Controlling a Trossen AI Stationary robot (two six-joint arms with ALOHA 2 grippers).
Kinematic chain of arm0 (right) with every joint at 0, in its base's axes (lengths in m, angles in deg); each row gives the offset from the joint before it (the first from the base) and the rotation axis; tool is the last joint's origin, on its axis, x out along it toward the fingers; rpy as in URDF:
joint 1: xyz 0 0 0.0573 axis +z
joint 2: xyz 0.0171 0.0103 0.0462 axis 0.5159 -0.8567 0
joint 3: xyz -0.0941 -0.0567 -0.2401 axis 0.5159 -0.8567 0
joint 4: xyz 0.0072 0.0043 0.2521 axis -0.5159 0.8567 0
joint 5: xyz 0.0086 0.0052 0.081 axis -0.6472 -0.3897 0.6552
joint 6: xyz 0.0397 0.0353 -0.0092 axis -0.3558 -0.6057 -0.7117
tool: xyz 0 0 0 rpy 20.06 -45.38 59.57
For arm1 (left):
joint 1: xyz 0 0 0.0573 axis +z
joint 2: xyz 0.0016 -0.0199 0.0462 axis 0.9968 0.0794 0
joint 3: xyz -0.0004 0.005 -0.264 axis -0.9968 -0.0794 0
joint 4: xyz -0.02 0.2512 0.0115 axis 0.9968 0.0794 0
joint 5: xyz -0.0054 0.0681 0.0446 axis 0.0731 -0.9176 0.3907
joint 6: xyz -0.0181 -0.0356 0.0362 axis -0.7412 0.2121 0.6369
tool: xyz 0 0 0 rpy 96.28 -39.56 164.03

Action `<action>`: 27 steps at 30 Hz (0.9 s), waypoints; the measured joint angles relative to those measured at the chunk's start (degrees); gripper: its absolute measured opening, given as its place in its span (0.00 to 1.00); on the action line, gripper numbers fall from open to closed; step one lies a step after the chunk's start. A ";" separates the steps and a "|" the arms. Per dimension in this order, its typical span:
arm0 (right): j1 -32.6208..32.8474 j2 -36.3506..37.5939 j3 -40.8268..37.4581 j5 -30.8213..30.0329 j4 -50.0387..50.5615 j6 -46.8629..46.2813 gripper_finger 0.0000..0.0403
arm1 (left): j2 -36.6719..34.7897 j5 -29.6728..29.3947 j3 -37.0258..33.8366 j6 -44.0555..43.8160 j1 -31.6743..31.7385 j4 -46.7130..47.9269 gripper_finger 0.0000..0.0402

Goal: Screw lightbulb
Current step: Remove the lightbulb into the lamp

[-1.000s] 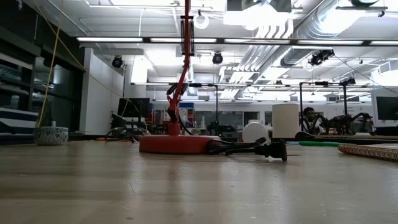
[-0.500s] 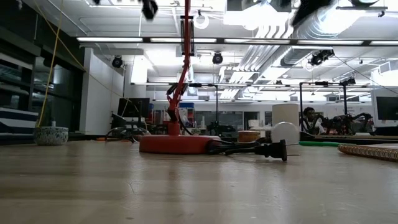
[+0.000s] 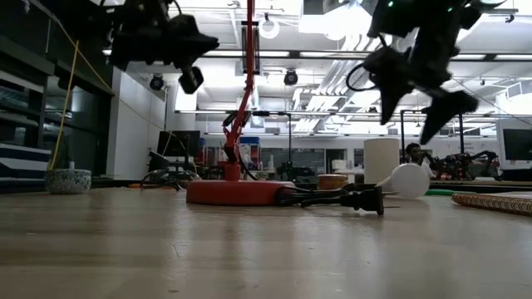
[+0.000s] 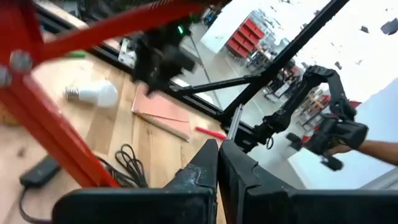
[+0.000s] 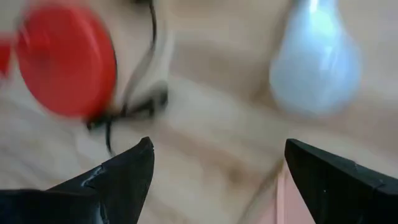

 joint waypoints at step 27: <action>-29.88 -14.14 7.56 -0.90 4.74 45.99 0.87 | 0.31 -10.52 -2.11 -0.64 1.45 -8.88 0.00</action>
